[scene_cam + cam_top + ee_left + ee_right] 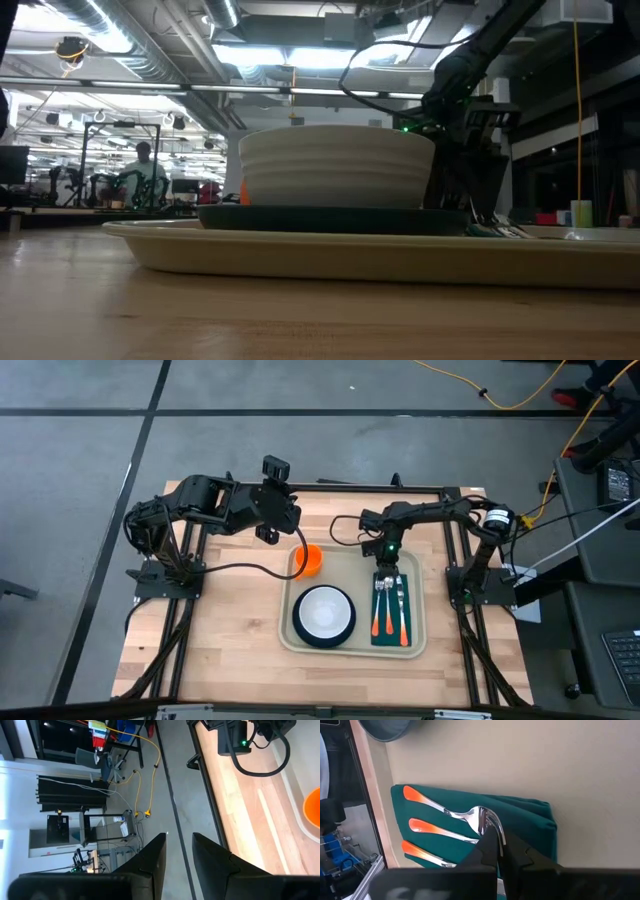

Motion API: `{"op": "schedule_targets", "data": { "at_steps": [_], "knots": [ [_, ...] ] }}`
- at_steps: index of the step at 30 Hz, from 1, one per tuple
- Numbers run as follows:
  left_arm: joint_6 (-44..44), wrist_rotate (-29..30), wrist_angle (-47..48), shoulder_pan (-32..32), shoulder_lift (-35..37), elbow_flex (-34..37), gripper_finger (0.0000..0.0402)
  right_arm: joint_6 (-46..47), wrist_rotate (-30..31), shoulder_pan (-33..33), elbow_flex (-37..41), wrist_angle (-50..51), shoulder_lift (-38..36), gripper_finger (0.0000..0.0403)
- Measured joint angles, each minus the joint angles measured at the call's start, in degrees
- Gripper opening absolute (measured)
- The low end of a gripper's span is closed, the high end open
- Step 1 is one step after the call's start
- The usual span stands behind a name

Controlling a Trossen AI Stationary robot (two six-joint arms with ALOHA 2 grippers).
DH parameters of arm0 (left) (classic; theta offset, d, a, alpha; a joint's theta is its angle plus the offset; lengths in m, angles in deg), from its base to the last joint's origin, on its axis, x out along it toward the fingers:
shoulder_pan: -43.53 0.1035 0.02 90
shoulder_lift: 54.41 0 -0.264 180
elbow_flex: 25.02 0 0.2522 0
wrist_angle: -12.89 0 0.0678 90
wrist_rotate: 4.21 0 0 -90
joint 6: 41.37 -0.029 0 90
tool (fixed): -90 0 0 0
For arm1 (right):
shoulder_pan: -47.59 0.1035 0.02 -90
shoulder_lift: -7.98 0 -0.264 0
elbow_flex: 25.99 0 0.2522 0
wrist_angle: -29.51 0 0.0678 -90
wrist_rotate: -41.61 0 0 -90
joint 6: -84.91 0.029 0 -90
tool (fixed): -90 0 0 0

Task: Set up tray
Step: Put the orange fork on the green napkin to the left of the orange spoon

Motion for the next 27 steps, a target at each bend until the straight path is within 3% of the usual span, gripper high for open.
{"op": "schedule_targets", "data": {
  "at_steps": [20,27],
  "knots": [
    [-0.46,0.02,-0.02,0.46,0.0,0.0,0.0088,-1.02,0.81,0.91,1.99,-0.59,0.0,0.0004],
    [-0.47,0.0,-0.15,0.44,0.0,0.0,0.0088,-3.09,1.74,0.98,-0.78,1.55,0.02,0.0004]
  ]
}}
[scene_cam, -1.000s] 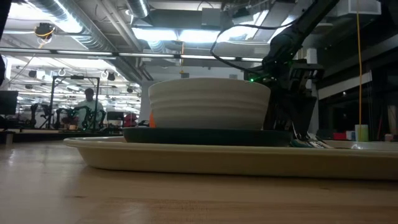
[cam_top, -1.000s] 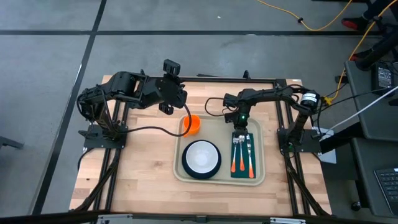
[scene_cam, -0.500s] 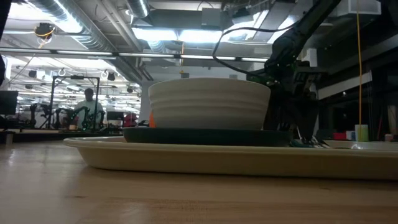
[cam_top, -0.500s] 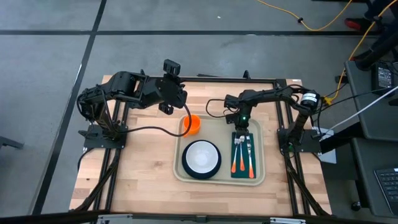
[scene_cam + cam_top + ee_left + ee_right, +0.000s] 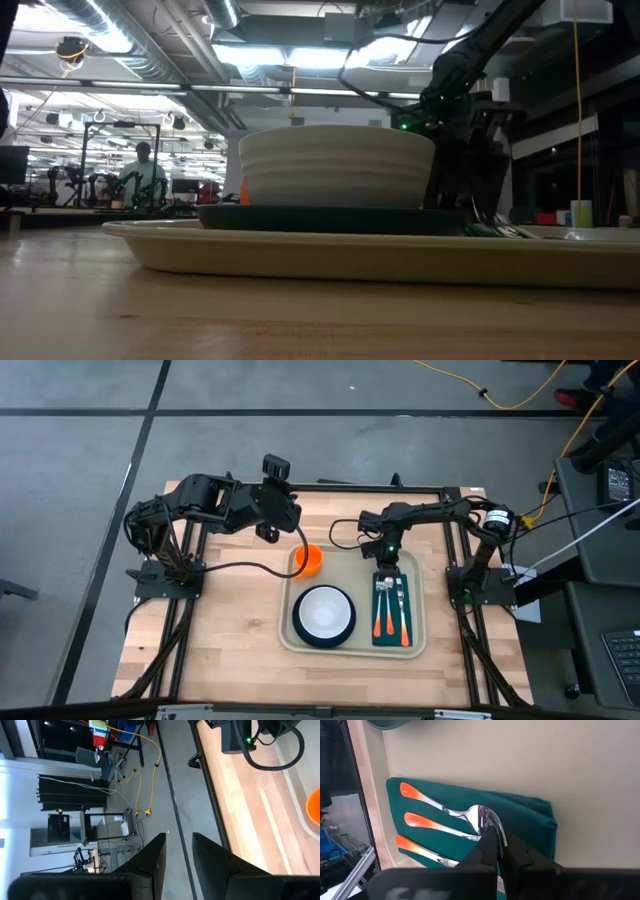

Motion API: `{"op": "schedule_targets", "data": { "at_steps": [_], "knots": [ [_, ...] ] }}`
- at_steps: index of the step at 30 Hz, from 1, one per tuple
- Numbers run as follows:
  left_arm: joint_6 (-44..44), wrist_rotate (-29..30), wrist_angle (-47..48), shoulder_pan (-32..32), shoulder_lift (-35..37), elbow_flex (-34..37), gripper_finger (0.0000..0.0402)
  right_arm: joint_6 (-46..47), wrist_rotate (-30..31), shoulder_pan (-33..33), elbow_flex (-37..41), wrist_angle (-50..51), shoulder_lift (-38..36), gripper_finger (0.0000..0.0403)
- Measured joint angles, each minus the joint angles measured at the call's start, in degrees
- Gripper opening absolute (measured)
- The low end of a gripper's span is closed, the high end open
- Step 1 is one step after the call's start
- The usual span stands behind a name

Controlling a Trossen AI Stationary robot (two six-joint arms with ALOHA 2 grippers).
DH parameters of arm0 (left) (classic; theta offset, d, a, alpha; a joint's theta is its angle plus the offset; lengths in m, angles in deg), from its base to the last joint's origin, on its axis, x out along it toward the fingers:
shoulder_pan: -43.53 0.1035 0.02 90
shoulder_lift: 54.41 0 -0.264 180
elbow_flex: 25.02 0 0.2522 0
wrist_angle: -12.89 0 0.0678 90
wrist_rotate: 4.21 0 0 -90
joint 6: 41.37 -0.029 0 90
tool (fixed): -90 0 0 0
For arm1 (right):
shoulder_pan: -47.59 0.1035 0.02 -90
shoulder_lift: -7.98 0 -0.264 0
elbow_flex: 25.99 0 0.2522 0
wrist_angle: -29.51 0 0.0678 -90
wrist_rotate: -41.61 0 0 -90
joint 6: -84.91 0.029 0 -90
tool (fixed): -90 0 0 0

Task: Set up tray
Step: Put the orange fork on the green napkin to the left of the orange spoon

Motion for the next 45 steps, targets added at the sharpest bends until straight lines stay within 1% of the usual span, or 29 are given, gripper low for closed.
{"op": "schedule_targets", "data": {
  "at_steps": [10,18,28,45],
  "knots": [
    [0.0,0.0,-1.6,0.0,0.0,0.0,0.0088,-2.78,0.78,1.55,-0.82,0.09,0.0,0.0004],
    [0.01,0.0,-1.62,0.0,0.0,0.0,0.0088,-3.13,0.67,2.06,-0.82,-0.73,0.0,0.0004],
    [0.05,0.0,-1.65,0.0,0.0,0.0,0.0088,-4.43,-2.06,2.21,-0.84,-0.91,4.74,0.0004],
    [0.03,0.0,-1.65,0.0,0.0,0.0,0.0088,-5.63,-1.08,2.24,-1.45,-0.72,4.9,0.0008]
  ]
}}
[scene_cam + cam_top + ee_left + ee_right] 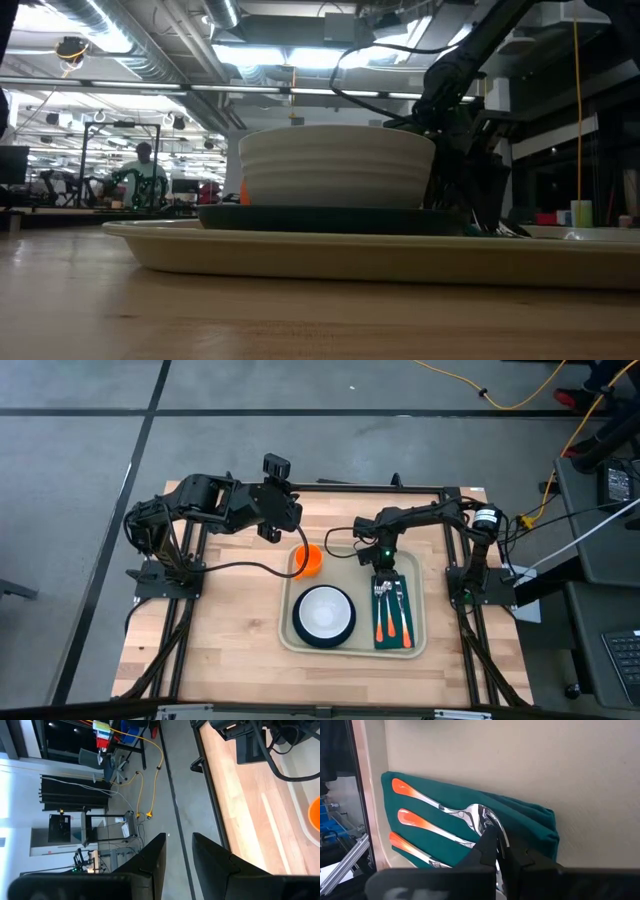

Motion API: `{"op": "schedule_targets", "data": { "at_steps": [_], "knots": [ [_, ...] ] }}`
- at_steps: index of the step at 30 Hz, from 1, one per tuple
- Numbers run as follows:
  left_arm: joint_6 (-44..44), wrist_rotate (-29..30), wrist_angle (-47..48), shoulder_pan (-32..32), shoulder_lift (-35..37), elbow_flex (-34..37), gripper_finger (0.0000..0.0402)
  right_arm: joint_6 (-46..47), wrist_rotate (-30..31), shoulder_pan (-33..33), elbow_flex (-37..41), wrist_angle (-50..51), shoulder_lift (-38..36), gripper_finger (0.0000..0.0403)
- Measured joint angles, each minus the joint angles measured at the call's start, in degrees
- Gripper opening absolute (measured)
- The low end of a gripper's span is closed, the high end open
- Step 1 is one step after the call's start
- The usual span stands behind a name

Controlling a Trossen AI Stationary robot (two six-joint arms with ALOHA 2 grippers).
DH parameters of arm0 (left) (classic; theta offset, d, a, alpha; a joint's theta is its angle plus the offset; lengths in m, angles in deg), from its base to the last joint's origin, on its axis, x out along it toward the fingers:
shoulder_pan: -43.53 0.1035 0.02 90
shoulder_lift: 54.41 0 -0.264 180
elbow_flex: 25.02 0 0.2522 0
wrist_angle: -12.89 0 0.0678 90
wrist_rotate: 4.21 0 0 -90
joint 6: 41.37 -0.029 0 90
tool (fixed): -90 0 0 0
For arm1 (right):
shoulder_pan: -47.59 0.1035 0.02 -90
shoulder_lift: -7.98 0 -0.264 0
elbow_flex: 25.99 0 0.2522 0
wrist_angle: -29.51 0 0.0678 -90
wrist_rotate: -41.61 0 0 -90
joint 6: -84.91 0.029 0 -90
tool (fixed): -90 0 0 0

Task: Set up tray
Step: Put the orange fork on the green napkin to the left of the orange spoon

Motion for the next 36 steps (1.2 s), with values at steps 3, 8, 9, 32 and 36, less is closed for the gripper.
{"op": "schedule_targets", "data": {
  "at_steps": [3,8,9,32,36],
  "knots": [
    [0.0,0.0,0.0,0.0,0.0,0.0,0.0088,-0.02,0.19,0.36,0.0,0.04,0.0,0.0008],
    [-0.02,0.0,0.0,0.0,0.0,0.0,0.0088,-0.24,0.57,1.74,0.0,0.24,-0.02,0.0007],
    [-0.02,0.0,0.0,0.0,0.0,0.0,0.0088,-0.26,0.61,2.03,0.0,0.26,-0.02,0.0007],
    [0.02,0.0,0.02,-0.02,0.0,0.0,0.0088,-1.57,2.69,3.86,-4.28,1.96,0.22,0.0015],
    [0.08,0.0,0.02,-0.02,0.0,0.0,0.0088,-0.52,3.9,3.84,-4.28,0.9,0.26,0.0044]
  ]
}}
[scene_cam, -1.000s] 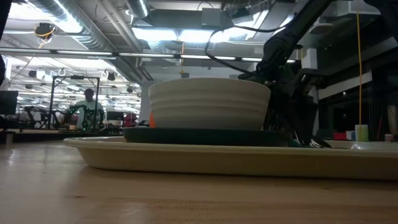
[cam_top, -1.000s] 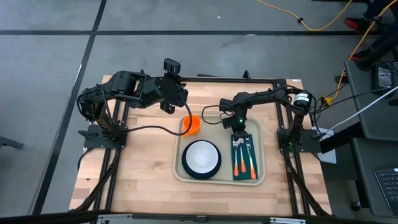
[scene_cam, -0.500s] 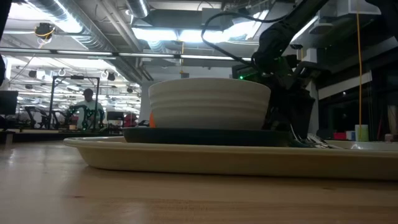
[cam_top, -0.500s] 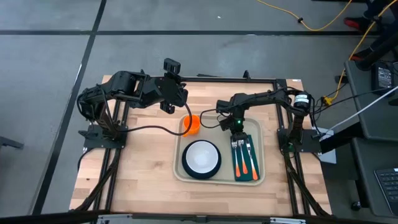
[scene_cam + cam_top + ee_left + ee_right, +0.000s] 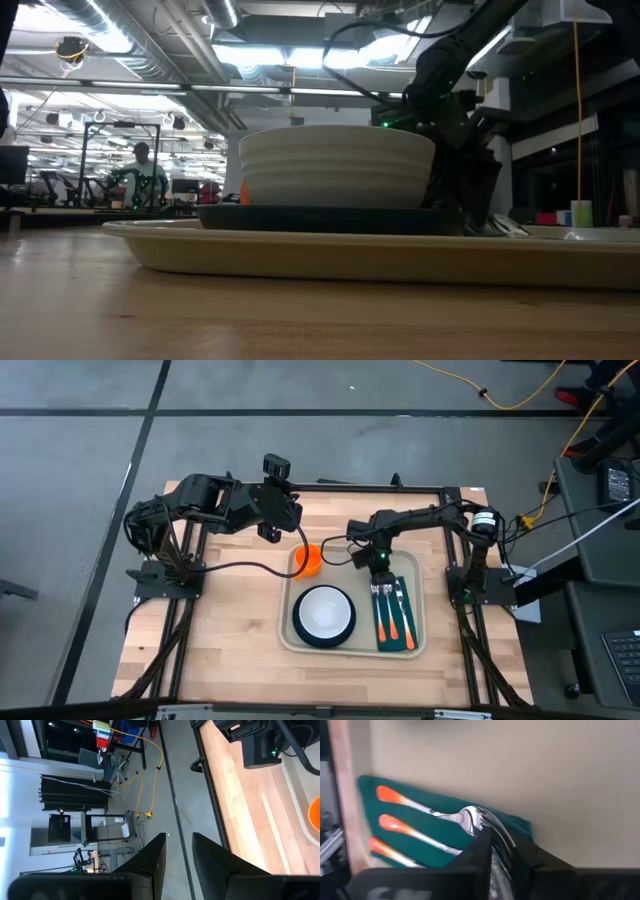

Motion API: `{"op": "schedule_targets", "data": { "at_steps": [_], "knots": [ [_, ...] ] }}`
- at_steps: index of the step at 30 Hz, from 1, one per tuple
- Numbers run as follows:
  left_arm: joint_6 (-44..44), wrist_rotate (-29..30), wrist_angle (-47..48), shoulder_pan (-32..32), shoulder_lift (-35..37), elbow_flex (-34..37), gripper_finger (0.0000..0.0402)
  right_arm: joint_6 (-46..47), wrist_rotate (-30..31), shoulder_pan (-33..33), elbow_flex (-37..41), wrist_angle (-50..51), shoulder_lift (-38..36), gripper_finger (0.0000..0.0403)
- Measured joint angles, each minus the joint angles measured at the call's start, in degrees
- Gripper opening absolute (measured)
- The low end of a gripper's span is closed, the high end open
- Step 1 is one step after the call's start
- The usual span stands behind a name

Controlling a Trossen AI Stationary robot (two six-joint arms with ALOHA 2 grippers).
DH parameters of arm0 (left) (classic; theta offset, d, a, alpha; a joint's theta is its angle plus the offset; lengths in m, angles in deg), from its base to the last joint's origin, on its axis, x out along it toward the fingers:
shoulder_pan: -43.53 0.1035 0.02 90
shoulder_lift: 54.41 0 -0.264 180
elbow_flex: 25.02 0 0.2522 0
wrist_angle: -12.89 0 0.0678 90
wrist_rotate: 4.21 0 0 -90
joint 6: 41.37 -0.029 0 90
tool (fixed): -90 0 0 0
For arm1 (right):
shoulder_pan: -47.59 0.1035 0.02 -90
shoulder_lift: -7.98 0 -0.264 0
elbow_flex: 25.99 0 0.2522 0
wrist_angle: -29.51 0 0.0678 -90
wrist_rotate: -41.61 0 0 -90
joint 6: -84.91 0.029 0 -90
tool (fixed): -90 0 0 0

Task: Set up tray
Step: Put the orange fork on the green napkin to the left of the orange spoon, then return to Home Position

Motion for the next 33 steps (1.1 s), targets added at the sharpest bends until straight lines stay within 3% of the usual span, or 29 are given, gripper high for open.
{"op": "schedule_targets", "data": {
  "at_steps": [10,33],
  "knots": [
    [0.62,0.0,0.0,0.0,0.0,0.0,0.0088,0.51,1.68,0.0,0.0,-0.48,0.03,0.0112],
    [2.45,-0.02,0.02,0.0,0.0,0.0,0.0088,3.34,1.71,-2.17,-1.14,1.38,0.03,0.0116]
  ]
}}
